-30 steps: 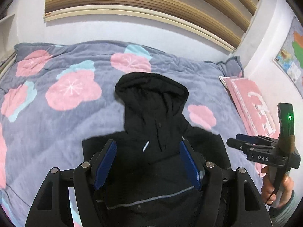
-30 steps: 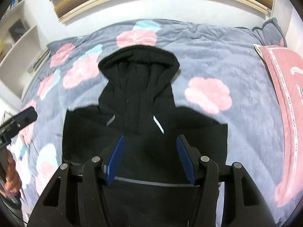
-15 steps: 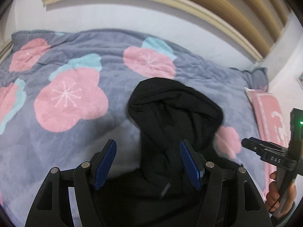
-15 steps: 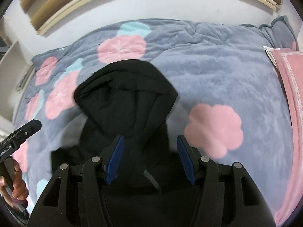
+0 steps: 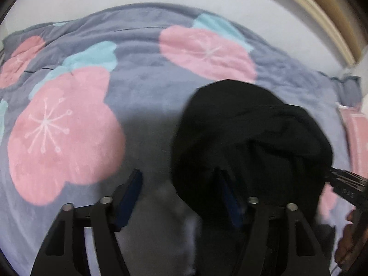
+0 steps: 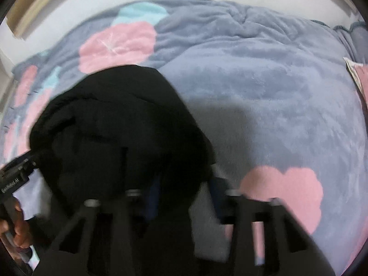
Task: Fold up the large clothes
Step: 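Lift the hood with both tools and fold it toward the hem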
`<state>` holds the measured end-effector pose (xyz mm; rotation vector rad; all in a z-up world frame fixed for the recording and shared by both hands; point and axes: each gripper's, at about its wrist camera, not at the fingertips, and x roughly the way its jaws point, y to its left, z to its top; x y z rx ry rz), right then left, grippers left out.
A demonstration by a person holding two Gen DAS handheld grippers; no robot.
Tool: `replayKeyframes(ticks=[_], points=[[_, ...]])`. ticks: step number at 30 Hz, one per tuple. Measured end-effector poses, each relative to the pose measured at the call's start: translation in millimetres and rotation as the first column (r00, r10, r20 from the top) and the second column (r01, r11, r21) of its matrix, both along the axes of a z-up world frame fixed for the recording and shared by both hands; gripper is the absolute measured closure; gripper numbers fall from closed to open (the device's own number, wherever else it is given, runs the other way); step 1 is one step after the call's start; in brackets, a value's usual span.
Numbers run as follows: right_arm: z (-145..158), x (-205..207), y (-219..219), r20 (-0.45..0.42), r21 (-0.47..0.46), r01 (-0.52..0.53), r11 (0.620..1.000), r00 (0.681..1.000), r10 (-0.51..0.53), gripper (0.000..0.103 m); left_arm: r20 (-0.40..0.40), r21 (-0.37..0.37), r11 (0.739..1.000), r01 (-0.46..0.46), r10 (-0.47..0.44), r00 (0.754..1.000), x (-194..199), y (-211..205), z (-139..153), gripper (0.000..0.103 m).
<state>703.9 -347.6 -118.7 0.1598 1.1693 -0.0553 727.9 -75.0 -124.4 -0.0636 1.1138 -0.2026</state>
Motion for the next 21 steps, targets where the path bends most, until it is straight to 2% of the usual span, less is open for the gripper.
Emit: replayKeyframes(ticks=[1,2,3,4,5,6,7,9,11,12,14,15,16,18,21], points=[[5.3,-4.3,-12.1,0.026,0.029,0.034,0.999,0.999,-0.034,0.091,0.005,0.016,0.999,-0.031,0.031,1.000,4.9,6.8,-1.2,0.073],[10.2,-8.4,-20.9,0.046,0.044,0.059,0.997,0.997,-0.061,0.096,0.006,-0.040,0.996,-0.079,0.079,0.997,8.5,22.5,2.1,0.073],[18.9,-17.7,-37.0,0.074,0.109,0.088,0.990,0.993,-0.096,0.097,0.004,-0.122,0.987,-0.106,0.108,0.994,8.9,36.0,6.6,0.074],[24.4,-25.7,-45.8,0.096,0.164,0.095,0.982,0.989,-0.111,0.097,0.000,-0.245,0.961,-0.129,0.133,0.991,5.7,52.5,15.1,0.074],[32.8,-37.6,-51.2,0.126,0.190,0.089,0.978,0.985,-0.115,0.097,0.003,-0.310,0.943,-0.123,0.130,0.991,0.9,59.2,23.1,0.074],[37.4,-43.6,-49.8,0.142,0.168,0.083,0.982,0.984,-0.108,0.097,0.021,-0.352,0.931,-0.098,0.113,0.993,-6.4,60.6,32.9,0.074],[41.5,-51.5,-45.4,0.164,0.131,0.071,0.989,0.982,-0.093,0.097,0.047,-0.370,0.927,-0.064,0.087,0.995,-14.6,58.7,42.2,0.074],[37.2,-58.4,-42.5,0.173,0.120,0.052,0.991,0.982,-0.073,0.097,0.086,-0.398,0.917,0.016,0.020,0.996,-25.6,56.8,49.1,0.073],[19.4,-57.6,-45.9,0.135,0.146,0.048,0.988,0.988,-0.068,0.097,0.067,-0.359,0.933,0.033,-0.009,0.998,-24.9,59.3,35.9,0.072],[10.0,-54.8,-47.1,0.112,0.162,0.048,0.986,0.991,-0.067,0.097,0.023,-0.328,0.944,0.029,-0.023,0.999,-20.7,60.8,20.9,0.071],[-8.9,-48.4,-45.5,0.070,0.168,0.031,0.985,0.997,-0.043,0.097,-0.075,-0.190,0.981,0.029,-0.044,0.996,-12.0,57.8,-18.7,0.069],[-19.0,-45.7,-37.9,0.049,0.117,0.009,0.993,0.999,-0.015,0.097,-0.096,-0.132,0.990,0.053,-0.066,0.993,-12.2,51.8,-30.3,0.062],[-25.6,-45.2,-29.1,0.038,0.071,-0.022,0.997,0.999,0.019,0.096,-0.105,-0.066,0.993,0.095,-0.101,0.989,-15.6,42.7,-41.8,0.061],[-29.2,-46.4,-18.8,0.028,0.015,-0.065,0.998,0.998,0.065,0.095,-0.045,0.012,0.992,0.126,-0.125,0.991,-24.7,31.0,-37.3,0.060],[-20.3,-50.5,-17.0,0.012,-0.021,-0.116,0.993,0.993,0.116,0.092,-0.034,0.035,0.991,0.126,-0.125,0.992,-28.1,31.8,-27.4,0.056]])
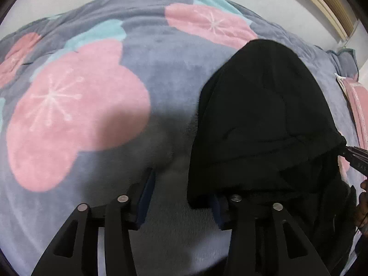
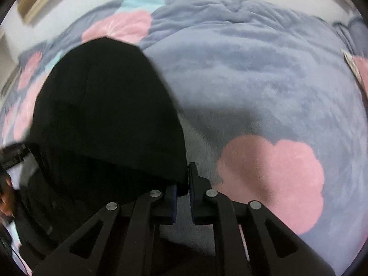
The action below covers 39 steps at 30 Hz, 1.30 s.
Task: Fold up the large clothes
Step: 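Lift the hood with both tools and fold it toward the hem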
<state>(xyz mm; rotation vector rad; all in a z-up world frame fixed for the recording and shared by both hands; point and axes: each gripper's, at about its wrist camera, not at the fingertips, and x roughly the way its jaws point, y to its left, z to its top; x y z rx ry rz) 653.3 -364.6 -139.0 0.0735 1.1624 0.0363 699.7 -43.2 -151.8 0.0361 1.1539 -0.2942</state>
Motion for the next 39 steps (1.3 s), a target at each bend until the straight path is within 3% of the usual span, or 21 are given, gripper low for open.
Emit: replayKeyframes(ticks=[1,3,4,5,8,10,13,15,20,21,22,25,28,31,34,36,39], points=[[9.7,-4.3,-1.5,0.007,-0.009,-0.017,1.000,1.000,0.017,0.091,0.013,-0.005,1.000,0.008,-0.008,1.000,-4.4,2.9,7.4,0.056],[29.3,-13.5,-5.3,0.026,-0.012,-0.043,0.999,0.999,0.044,0.080,0.051,-0.027,0.999,0.026,-0.025,0.998,-17.2,12.6,26.9,0.056],[44.8,-20.5,-6.8,0.053,-0.003,-0.060,0.998,0.997,0.061,0.066,0.079,-0.044,0.998,0.042,-0.038,0.996,-25.9,17.8,39.4,0.056],[59.6,-25.7,-6.8,0.091,0.000,-0.074,0.997,0.993,0.074,0.059,0.119,-0.063,0.996,0.056,-0.049,0.992,-35.1,22.5,54.1,0.056],[95.6,-26.7,5.3,0.186,0.001,-0.111,0.994,0.976,0.109,0.059,0.197,-0.122,0.989,0.080,-0.055,0.979,-42.4,23.4,89.2,0.056],[111.1,-10.1,14.3,0.230,0.051,-0.122,0.991,0.967,0.108,0.059,0.215,-0.181,0.979,0.089,-0.049,0.975,-35.4,17.4,101.7,0.056],[100.7,13.6,27.5,0.212,0.074,-0.124,0.989,0.971,0.106,0.059,0.205,-0.239,0.967,0.090,-0.040,0.978,-11.6,-0.6,98.7,0.056],[73.6,32.6,34.2,0.148,0.080,-0.131,0.988,0.982,0.118,0.059,0.153,-0.249,0.964,0.089,-0.051,0.987,3.0,-13.6,79.9,0.056],[-9.6,45.1,36.3,-0.021,0.055,-0.132,0.990,0.991,0.134,0.059,-0.053,-0.179,0.983,0.042,-0.053,0.997,16.1,-23.7,-8.4,0.055],[-21.7,45.2,34.8,-0.040,0.069,-0.127,0.989,0.991,0.130,0.059,-0.078,-0.165,0.986,0.020,-0.033,0.996,17.8,-21.0,-19.3,0.045],[-29.3,43.8,33.1,-0.042,0.086,-0.117,0.989,0.992,0.121,0.059,-0.110,-0.182,0.983,-0.024,0.004,0.994,20.7,-14.0,-32.0,0.042],[-26.2,44.4,28.5,-0.030,0.112,-0.111,0.988,0.993,0.115,0.059,-0.110,-0.242,0.969,-0.041,0.015,0.994,20.8,-4.2,-26.0,0.042],[-7.2,42.4,26.3,-0.021,0.100,-0.144,0.985,0.989,0.147,0.059,-0.027,-0.230,0.973,0.013,-0.020,0.999,8.0,-3.2,-3.4,0.042],[23.8,38.6,22.5,0.033,0.107,-0.184,0.977,0.983,0.182,0.058,0.058,-0.278,0.958,0.075,-0.061,0.996,0.5,2.8,33.7,0.042],[46.0,49.5,17.4,0.071,0.133,-0.203,0.970,0.978,0.195,0.046,0.102,-0.291,0.949,0.117,-0.091,0.991,9.2,3.6,57.7,0.039],[52.1,62.9,16.3,0.079,0.119,-0.205,0.971,0.977,0.197,0.038,0.108,-0.290,0.946,0.147,-0.120,0.987,23.6,-1.4,65.3,0.036],[47.3,87.5,13.2,0.063,0.141,-0.212,0.967,0.977,0.205,0.037,0.063,-0.311,0.934,0.177,-0.166,0.984,52.3,-9.2,58.9,0.036]])
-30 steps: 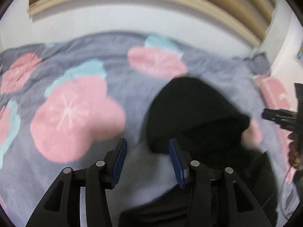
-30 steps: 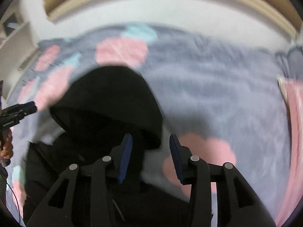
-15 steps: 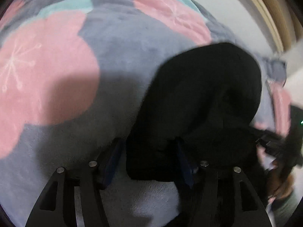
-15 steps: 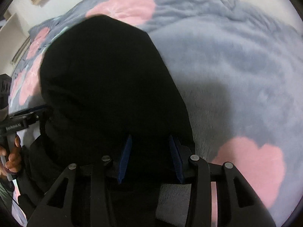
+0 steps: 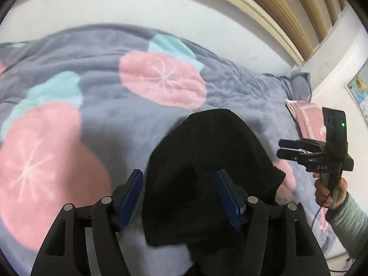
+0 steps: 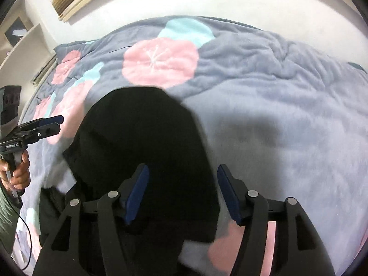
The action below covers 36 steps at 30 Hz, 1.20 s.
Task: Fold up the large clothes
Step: 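Lift the hood with both tools and fold it toward the hem, then lay the folded hood section down and open both tools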
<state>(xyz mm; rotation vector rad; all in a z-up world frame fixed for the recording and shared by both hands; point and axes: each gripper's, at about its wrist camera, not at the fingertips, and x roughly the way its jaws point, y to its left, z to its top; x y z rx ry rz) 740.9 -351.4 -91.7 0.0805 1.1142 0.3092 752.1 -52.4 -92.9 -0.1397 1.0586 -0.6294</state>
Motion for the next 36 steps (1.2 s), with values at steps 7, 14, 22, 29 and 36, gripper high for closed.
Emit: replayKeyframes(ticks=[7,14,22,29,36], points=[[-32.6,43.0,-2.7,-0.097,0.090,-0.055,0.994,0.993,0.064,0.037,-0.120,-0.052,0.995,0.090,-0.095,0.988,41.6,-20.1,-41.9,0.036],[-67.6,70.7,5.8,-0.179,0.197,-0.088,0.976,0.976,0.124,0.037,-0.167,-0.089,0.983,0.160,-0.173,0.971,50.7,-41.9,-63.3,0.036],[-14.8,13.7,34.8,-0.002,0.060,-0.200,0.978,0.980,0.200,0.084,0.005,0.010,0.974,0.228,-0.228,0.974,-1.6,-52.3,-22.6,0.090],[57.4,-91.8,46.9,0.134,-0.059,-0.193,0.980,0.971,0.199,0.085,0.138,0.021,0.977,0.212,-0.213,0.967,-93.2,-37.3,49.7,0.091],[103.2,-214.4,57.4,0.201,-0.127,-0.167,0.978,0.961,0.191,0.085,0.195,0.029,0.975,0.219,-0.220,0.956,-207.1,-22.7,94.0,0.091]])
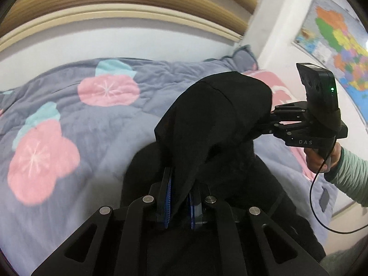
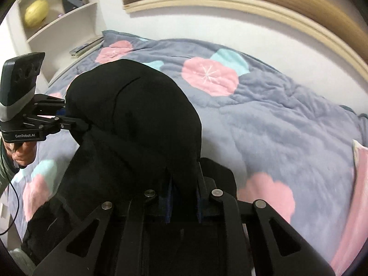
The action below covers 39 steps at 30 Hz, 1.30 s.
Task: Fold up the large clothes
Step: 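Lay the folded hood section down and open both tools, then grasp the folded collar edge with both tools and fold toward the hem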
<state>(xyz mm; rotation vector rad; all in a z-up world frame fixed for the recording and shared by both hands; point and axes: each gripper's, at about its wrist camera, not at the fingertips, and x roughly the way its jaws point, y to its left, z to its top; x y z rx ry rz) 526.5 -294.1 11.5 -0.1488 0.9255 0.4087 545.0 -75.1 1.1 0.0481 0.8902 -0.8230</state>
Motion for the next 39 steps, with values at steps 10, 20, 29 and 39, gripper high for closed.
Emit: replayKeyframes(ticks=[10,20,29,39], points=[[-69.8,-149.6,17.6,-0.139,-0.047,0.077,0.996,0.987,-0.082,0.085,-0.215,0.051,0.999,-0.018,0.028,0.976,-142.9,7.7,-66.6,0.091],[-86.1,-181.3,-29.9,-0.318,0.071,0.232,0.970,0.927,-0.198,0.072,-0.302,0.104,0.993,-0.049,0.079,0.950,-187.7,35.9,-62.0,0.078],[1.3,-122.5,2.7,-0.166,0.198,0.235,0.951,0.965,-0.204,0.038,-0.200,-0.045,0.985,-0.167,0.155,0.967,-146.8,38.9,13.3,0.069],[-83.8,-119.3,54.7,-0.306,0.025,0.202,0.979,0.934,-0.185,0.047,-0.401,-0.019,0.989,-0.147,0.127,0.907,-125.1,-14.6,-60.1,0.069]])
